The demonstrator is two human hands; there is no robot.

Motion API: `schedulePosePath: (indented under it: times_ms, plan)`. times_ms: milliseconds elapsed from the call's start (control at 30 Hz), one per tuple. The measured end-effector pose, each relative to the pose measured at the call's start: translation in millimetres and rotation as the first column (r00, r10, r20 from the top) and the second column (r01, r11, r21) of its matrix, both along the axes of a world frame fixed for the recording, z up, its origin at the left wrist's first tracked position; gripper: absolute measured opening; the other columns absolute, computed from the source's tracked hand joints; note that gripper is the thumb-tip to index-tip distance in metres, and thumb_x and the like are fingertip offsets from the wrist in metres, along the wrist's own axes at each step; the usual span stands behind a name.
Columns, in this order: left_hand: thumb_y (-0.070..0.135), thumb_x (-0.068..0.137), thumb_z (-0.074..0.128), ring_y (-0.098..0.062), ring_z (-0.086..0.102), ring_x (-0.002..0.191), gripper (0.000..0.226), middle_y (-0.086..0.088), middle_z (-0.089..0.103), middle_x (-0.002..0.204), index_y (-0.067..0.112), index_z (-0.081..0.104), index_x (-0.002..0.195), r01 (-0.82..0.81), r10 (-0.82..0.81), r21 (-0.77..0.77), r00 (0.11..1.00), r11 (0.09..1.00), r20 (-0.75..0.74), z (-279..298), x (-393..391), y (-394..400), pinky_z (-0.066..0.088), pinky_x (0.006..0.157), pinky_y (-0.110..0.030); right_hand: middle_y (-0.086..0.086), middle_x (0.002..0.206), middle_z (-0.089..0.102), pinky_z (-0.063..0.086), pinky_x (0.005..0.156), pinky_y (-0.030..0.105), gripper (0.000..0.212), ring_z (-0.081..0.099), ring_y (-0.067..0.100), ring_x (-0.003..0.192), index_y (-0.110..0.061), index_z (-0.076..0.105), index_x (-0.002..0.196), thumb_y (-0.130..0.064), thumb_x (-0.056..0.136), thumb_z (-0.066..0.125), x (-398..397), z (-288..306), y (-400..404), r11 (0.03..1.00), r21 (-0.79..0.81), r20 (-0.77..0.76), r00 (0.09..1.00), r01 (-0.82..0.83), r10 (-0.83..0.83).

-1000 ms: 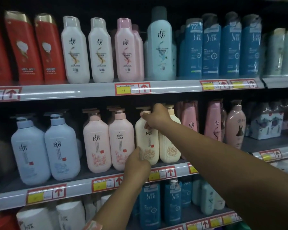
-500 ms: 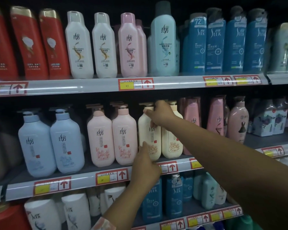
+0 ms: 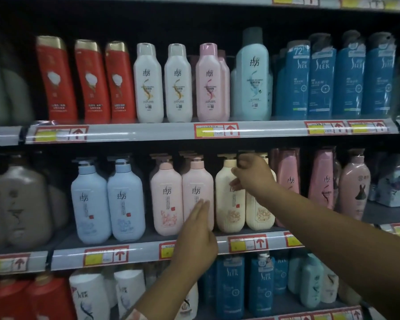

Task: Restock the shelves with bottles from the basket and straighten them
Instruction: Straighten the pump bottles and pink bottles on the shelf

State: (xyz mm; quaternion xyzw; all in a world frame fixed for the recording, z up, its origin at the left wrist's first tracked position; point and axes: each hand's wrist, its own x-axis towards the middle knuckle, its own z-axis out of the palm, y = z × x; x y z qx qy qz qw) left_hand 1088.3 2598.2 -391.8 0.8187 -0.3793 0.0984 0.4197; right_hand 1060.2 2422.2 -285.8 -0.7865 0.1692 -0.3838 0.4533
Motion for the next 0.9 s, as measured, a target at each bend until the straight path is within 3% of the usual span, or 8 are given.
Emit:
schedulePosePath:
  times_ms: [100, 233, 333, 400, 533, 633, 733, 900]
  plan:
    - [0.008, 0.098, 0.054, -0.01, 0.013, 0.154, 0.075, 0.015, 0.009, 0.167, 0.027, 0.016, 0.16, -0.02, 0.02, -0.004, 0.999, 1.0, 0.044, -3.2, 9.0, 16.1, 0.023, 0.124, -0.036, -0.001, 0.133, 0.061, 0.055, 0.052, 0.021, 0.035, 0.071, 0.013, 0.064, -0.018, 0.056, 0.131, -0.019, 0.097, 0.063, -2.7, -8.5, 26.8, 0.983, -0.157, 0.085, 0.993, 0.094, -0.082]
    - [0.011, 0.098, 0.054, -0.012, 0.001, 0.155, 0.083, 0.015, -0.011, 0.167, 0.03, 0.003, 0.16, -0.022, 0.02, 0.082, 1.0, 0.996, 0.024, -14.1, 10.5, 24.6, 0.022, 0.125, -0.038, 0.0, 0.14, 0.057, 0.05, 0.048, 0.016, 0.052, 0.07, 0.011, 0.062, -0.017, 0.05, 0.143, -0.032, 0.096, 0.067, 18.6, -5.3, 51.2, 0.957, -0.288, -0.038, 0.999, 0.019, -0.031]
    - [0.013, 0.097, 0.054, -0.014, 0.0, 0.155, 0.088, 0.016, -0.021, 0.164, 0.034, -0.005, 0.159, 0.009, -0.008, 0.126, 1.0, 0.992, -0.002, -20.0, 10.0, 26.4, 0.03, 0.122, -0.038, 0.007, 0.14, 0.058, 0.052, 0.047, 0.019, 0.059, 0.071, 0.015, 0.057, -0.012, 0.045, 0.146, -0.031, 0.095, 0.068, 36.5, 5.9, 55.6, 0.974, -0.225, -0.103, 0.995, -0.026, 0.003]
    - [0.013, 0.097, 0.055, -0.014, 0.005, 0.155, 0.089, 0.016, -0.021, 0.165, 0.037, -0.004, 0.159, 0.041, -0.036, 0.112, 0.998, 0.993, -0.045, -21.0, 11.1, 26.3, 0.033, 0.12, -0.038, 0.013, 0.118, 0.07, 0.053, 0.046, 0.02, 0.051, 0.072, 0.015, 0.055, -0.009, 0.051, 0.138, -0.03, 0.095, 0.068, 45.5, 10.3, 55.9, 0.988, -0.145, -0.141, 0.99, -0.043, 0.023]
    - [0.01, 0.095, 0.058, -0.017, 0.011, 0.155, 0.089, 0.012, -0.008, 0.168, 0.043, 0.005, 0.158, 0.068, -0.055, 0.046, 0.969, 0.997, -0.24, -16.7, 14.0, 24.7, 0.036, 0.117, -0.031, 0.012, 0.085, 0.072, 0.053, 0.045, 0.021, 0.031, 0.071, 0.017, 0.053, -0.007, 0.059, 0.12, -0.026, 0.097, 0.066, 51.4, 13.3, 58.9, 0.998, -0.032, -0.189, 0.981, -0.057, 0.05]
    - [0.008, 0.093, 0.059, -0.016, 0.025, 0.149, 0.086, 0.01, 0.015, 0.166, 0.038, 0.011, 0.158, 0.088, -0.095, -0.035, 0.915, 0.995, -0.392, -11.1, 19.4, 25.1, 0.043, 0.095, -0.016, 0.011, 0.086, 0.071, 0.052, 0.046, 0.02, 0.026, 0.071, 0.016, 0.055, -0.01, 0.058, 0.117, -0.026, 0.098, 0.064, 53.3, 15.8, 60.2, 0.997, -0.017, -0.213, 0.975, -0.073, 0.068]
    - [0.007, 0.091, 0.059, -0.016, 0.032, 0.145, 0.083, 0.009, 0.025, 0.162, 0.036, 0.018, 0.157, 0.083, -0.127, -0.113, 0.87, 0.99, -0.477, -11.1, 25.5, 24.7, 0.045, 0.099, -0.021, 0.009, 0.088, 0.07, 0.05, 0.045, 0.02, 0.023, 0.069, 0.016, 0.057, -0.012, 0.059, 0.112, -0.029, 0.097, 0.065, 54.8, 17.5, 60.5, 0.996, -0.036, -0.209, 0.975, -0.082, 0.073]
    - [0.004, 0.086, 0.067, -0.015, 0.044, 0.128, 0.059, 0.007, 0.045, 0.148, 0.037, 0.044, 0.128, 0.03, -0.191, -0.263, 0.767, 0.964, -0.612, -12.3, 37.1, 17.7, 0.047, 0.082, -0.022, 0.008, 0.083, 0.068, 0.046, 0.042, 0.019, 0.029, 0.064, 0.013, 0.051, -0.013, 0.06, 0.109, -0.039, 0.097, 0.064, 56.2, 17.9, 60.5, 0.996, -0.074, -0.238, 0.971, -0.049, 0.03]
